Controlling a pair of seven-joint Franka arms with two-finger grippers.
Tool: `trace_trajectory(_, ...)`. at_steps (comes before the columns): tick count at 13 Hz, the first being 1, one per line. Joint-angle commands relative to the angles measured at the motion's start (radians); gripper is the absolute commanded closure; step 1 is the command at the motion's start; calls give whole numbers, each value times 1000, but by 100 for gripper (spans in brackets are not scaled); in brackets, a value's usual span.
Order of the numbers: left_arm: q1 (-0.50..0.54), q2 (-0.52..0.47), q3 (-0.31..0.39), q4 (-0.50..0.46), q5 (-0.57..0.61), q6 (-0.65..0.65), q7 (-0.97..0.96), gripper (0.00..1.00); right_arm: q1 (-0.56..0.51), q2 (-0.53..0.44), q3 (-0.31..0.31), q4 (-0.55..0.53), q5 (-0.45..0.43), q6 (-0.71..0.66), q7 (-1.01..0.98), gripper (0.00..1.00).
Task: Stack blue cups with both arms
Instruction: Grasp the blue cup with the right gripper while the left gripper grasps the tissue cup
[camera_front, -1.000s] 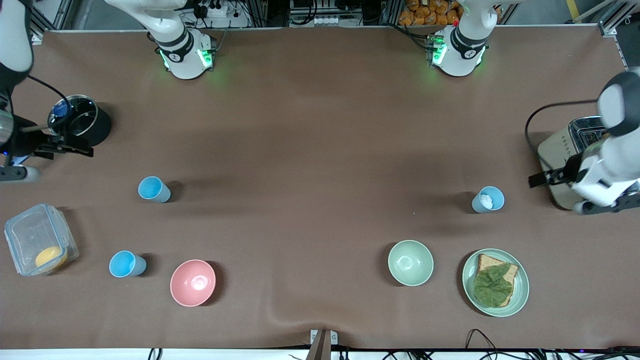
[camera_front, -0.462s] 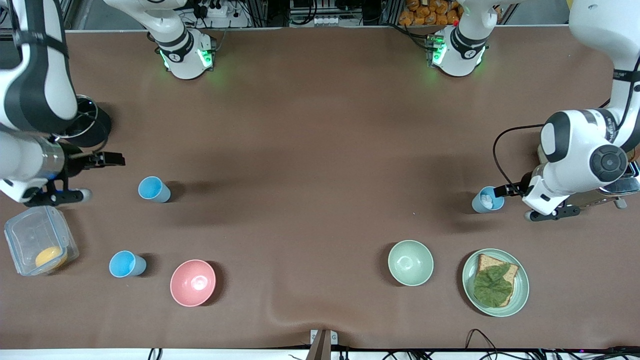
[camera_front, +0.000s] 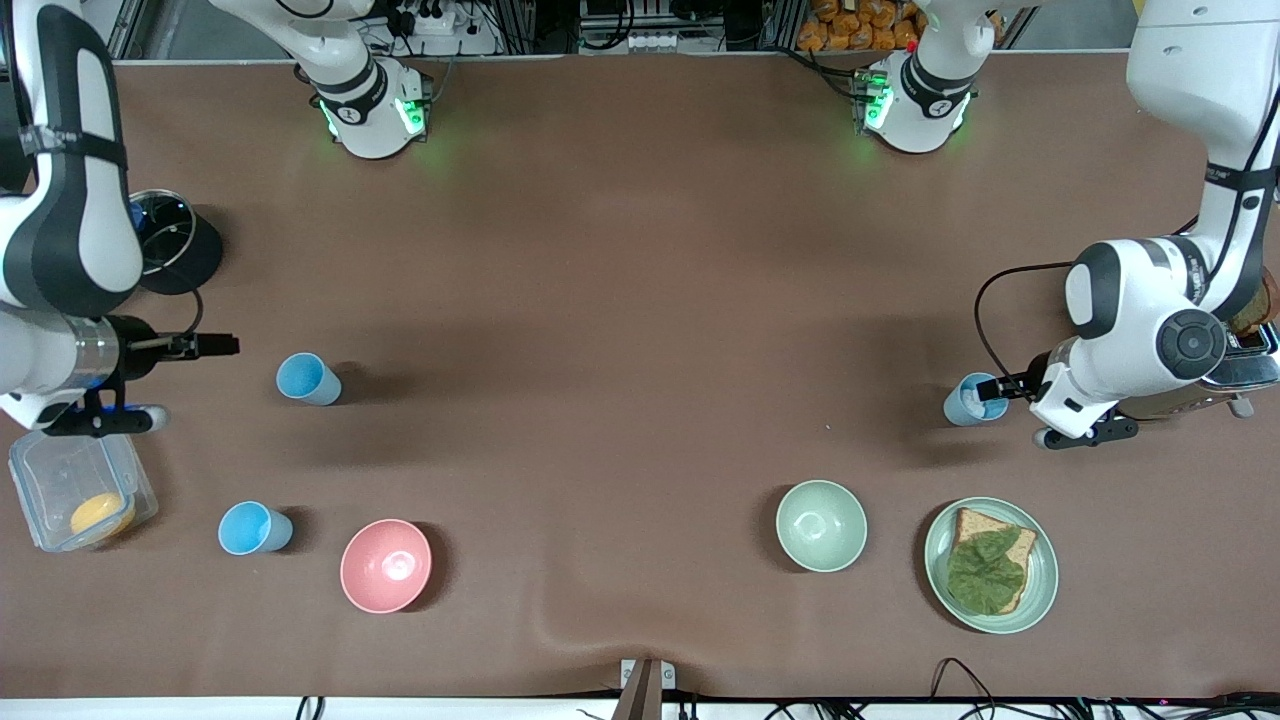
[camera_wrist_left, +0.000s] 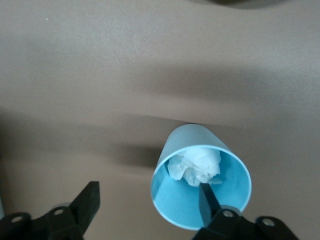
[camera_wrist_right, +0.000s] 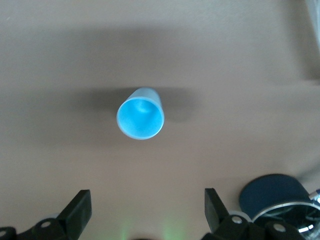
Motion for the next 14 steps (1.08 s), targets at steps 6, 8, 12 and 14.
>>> trace_trajectory(6, 5, 24, -4, -2, -24, 33, -1, 100, 1, 16, 11, -210, -7, 335, -8, 0)
trace_trajectory(8, 5, 4, -17, -2, -31, 28, 2, 100, -8, 46, 11, -211, -7, 366, -8, 0)
trace_trajectory(12, 0, -57, -80, 16, -143, -19, -25, 100, -11, 105, 11, -212, -7, 393, -8, 0)
trace_trajectory(14, -1, -85, -155, 21, -151, -41, -140, 100, -19, 134, 12, -215, -7, 383, -9, 0)
